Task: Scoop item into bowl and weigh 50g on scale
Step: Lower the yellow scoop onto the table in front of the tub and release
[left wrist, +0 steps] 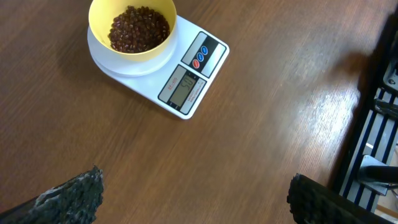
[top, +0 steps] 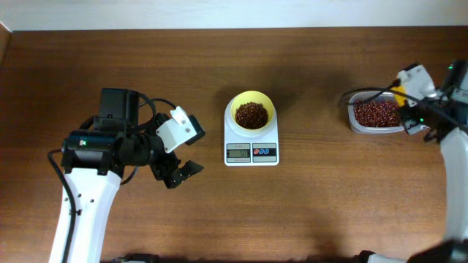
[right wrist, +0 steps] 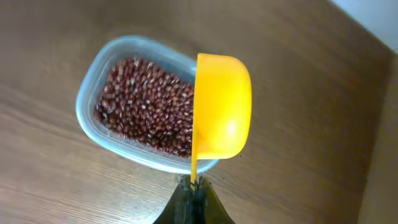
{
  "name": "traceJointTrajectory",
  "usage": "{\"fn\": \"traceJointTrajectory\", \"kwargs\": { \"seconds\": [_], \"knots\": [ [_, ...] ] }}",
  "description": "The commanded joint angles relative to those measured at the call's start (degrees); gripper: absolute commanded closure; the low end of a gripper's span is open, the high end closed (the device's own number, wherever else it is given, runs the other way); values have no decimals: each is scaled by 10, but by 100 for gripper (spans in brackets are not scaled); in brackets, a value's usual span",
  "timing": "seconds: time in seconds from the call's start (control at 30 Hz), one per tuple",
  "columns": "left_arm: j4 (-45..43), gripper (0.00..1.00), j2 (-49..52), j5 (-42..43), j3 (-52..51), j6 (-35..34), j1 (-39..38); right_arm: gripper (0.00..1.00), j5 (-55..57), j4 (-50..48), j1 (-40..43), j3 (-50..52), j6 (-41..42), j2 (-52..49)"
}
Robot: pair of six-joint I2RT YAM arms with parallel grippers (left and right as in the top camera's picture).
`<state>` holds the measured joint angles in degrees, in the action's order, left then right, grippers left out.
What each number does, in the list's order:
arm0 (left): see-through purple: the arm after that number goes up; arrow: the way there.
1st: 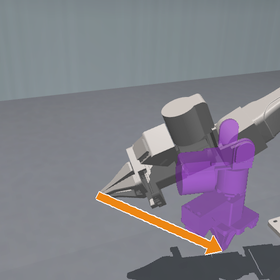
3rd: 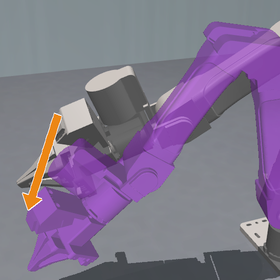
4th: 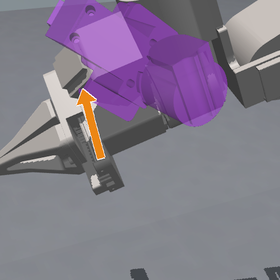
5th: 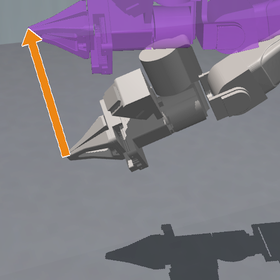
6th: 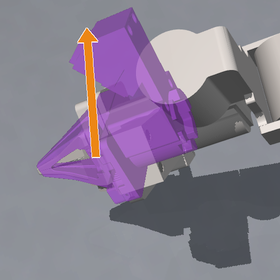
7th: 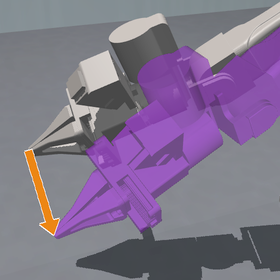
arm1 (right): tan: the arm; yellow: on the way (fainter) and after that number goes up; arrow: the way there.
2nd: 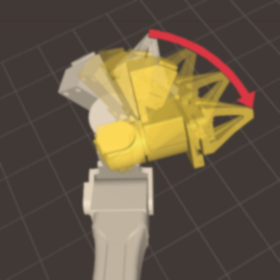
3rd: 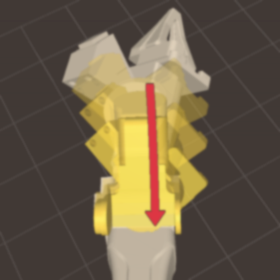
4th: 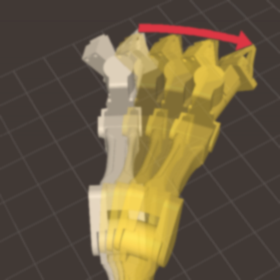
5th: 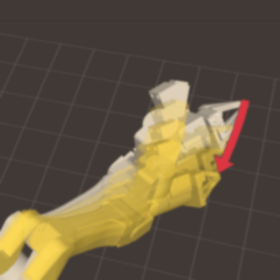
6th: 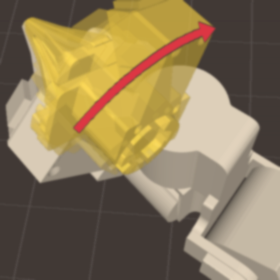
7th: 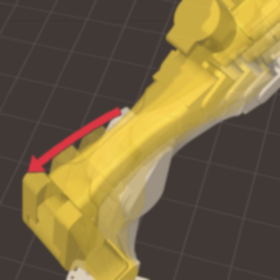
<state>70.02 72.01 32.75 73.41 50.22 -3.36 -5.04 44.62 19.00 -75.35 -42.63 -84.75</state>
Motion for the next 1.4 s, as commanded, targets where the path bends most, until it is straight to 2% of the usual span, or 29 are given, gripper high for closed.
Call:
{"fn": "traceJointTrajectory", "kwargs": {
  "seconds": [0.0,0.1,0.23,0.33,0.4,0.47,0.53,0.63,0.73,0.8,0.93,1.07,1.17,1.27,1.3,1.33,1.37],
  "knots": [
    [-1,1,-8,2,7,11,2,96,-107,20,-2,0,141,110],
    [0,1,-8,2,7,11,2,96,-221,87,-2,0,175,195],
    [-1,1,-8,2,7,11,2,96,-298,261,-2,1,196,292],
    [-1,1,-8,2,7,11,2,96,-348,296,-2,23,196,338],
    [-1,1,-8,2,7,11,2,96,-361,285,-2,107,207,387],
    [-1,1,-8,2,7,11,2,96,-422,233,-2,194,263,404],
    [-1,1,-8,2,7,11,2,96,-439,143,-2,295,369,398],
    [-1,1,-8,2,7,11,2,96,-438,42,-2,383,493,369],
    [-1,1,-8,2,7,11,2,96,-417,-21,-2,423,509,316],
    [-1,1,-8,2,7,11,2,90,-417,-38,-2,423,509,262],
    [-1,1,-8,2,7,11,2,90,-408,-47,-2,423,509,157],
    [-1,1,-8,2,7,11,2,70,-408,-51,-2,423,508,97],
    [-1,1,-8,2,7,11,2,45,-389,-55,-2,423,509,95],
    [-1,1,-8,2,7,11,2,26,-359,-55,-2,423,509,95],
    [-1,1,-8,2,7,11,2,17,-334,-55,-2,423,509,95],
    [-1,1,-8,2,7,11,2,1,-297,-55,-2,423,510,95],
    [-1,1,-8,2,7,11,2,1,-236,-60,-2,423,529,95]
  ]
}}
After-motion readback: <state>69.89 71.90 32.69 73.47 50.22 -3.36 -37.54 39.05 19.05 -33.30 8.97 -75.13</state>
